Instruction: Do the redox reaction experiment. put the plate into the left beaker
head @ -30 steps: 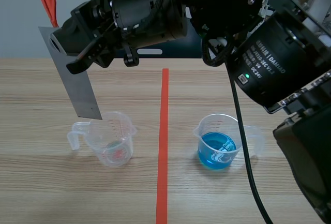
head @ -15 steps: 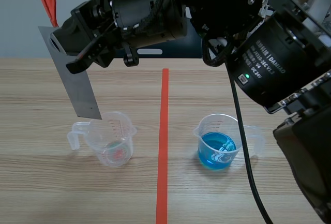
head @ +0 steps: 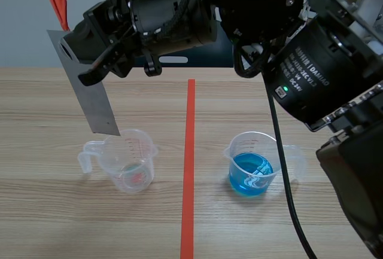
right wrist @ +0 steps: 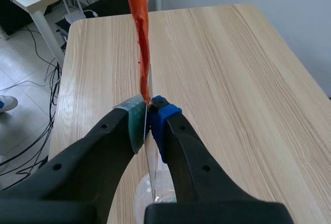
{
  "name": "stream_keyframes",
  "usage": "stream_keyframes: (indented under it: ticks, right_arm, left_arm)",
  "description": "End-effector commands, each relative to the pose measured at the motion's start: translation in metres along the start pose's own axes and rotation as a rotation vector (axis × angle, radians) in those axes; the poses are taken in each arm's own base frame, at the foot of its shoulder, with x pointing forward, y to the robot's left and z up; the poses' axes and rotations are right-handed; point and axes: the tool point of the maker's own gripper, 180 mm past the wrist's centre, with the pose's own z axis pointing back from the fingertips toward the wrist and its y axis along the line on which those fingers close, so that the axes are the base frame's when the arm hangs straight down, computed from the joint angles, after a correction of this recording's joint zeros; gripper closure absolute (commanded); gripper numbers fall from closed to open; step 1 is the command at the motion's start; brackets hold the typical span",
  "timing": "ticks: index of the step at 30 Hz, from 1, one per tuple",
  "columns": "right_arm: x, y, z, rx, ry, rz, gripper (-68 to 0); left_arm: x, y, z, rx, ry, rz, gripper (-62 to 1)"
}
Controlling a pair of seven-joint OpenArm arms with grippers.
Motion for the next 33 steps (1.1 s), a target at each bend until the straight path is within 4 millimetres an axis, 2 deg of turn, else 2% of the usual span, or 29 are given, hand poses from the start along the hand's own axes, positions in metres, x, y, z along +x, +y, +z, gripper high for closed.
stream_keyframes:
  ticks: [1, 8, 19, 33]
  right_arm:
    - [0.018, -0.001, 0.003, 0.002, -0.043, 0.039, -0.6]
    - [0.015, -0.004, 0.003, -0.004, -0.045, 0.042, -0.6]
    - [-0.013, -0.015, -0.003, 0.001, -0.013, -0.030, -0.6]
    - [-0.036, -0.030, -0.005, -0.049, 0.016, -0.044, -0.6]
  left_arm:
    - [0.006, -0.001, -0.001, -0.001, -0.023, 0.004, -62.3]
    - [0.006, -0.001, -0.001, -0.002, -0.023, 0.004, -62.3]
    - [0.006, -0.001, -0.001, -0.002, -0.023, 0.004, -62.3]
    - [0.006, -0.001, -0.001, -0.001, -0.023, 0.004, -62.3]
